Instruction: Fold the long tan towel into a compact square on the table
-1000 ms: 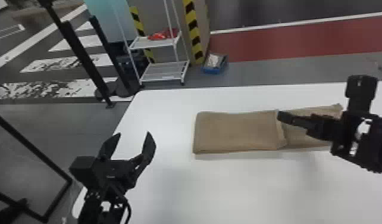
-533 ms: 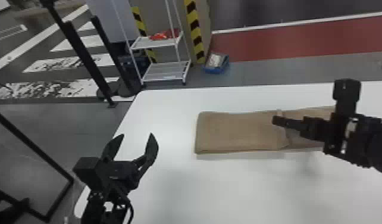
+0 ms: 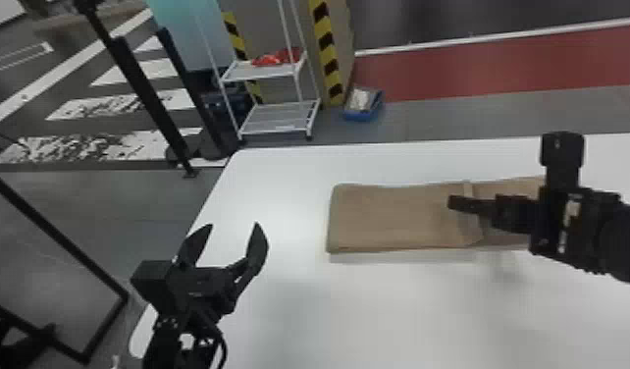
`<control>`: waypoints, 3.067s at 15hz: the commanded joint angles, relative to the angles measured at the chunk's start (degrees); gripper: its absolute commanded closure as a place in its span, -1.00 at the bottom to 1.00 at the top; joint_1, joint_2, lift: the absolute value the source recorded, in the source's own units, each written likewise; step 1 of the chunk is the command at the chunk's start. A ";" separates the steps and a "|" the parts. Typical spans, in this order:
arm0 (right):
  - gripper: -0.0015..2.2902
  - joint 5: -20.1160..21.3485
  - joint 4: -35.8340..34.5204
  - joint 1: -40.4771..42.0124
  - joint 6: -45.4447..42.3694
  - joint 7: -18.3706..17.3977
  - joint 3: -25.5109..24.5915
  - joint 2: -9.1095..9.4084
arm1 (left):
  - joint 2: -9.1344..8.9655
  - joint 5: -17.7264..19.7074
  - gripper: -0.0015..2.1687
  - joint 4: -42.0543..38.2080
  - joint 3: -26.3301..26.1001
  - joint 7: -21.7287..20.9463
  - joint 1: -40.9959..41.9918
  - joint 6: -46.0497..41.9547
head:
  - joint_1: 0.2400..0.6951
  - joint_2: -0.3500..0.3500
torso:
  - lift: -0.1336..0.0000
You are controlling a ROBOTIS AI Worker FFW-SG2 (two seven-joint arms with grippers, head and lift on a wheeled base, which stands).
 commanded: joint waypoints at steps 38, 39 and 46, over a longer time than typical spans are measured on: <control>-0.45 -0.65 -7.18 3.76 5.28 -2.64 -2.73 0.05 | 0.70 0.26 -0.87 2.60 -0.33 -0.44 -0.60 -0.18 | 1.00 0.97 | -0.84; -0.45 -0.82 -7.18 4.47 5.28 -2.64 -3.08 0.05 | 0.70 0.26 -0.86 2.60 -0.25 -0.44 -0.60 -0.18 | 1.00 0.97 | -0.84; -0.45 -0.47 -7.53 3.85 6.16 -2.55 -3.43 0.05 | 0.88 0.26 -0.86 3.04 -0.60 -0.53 -0.78 -0.18 | 1.00 0.93 | -0.84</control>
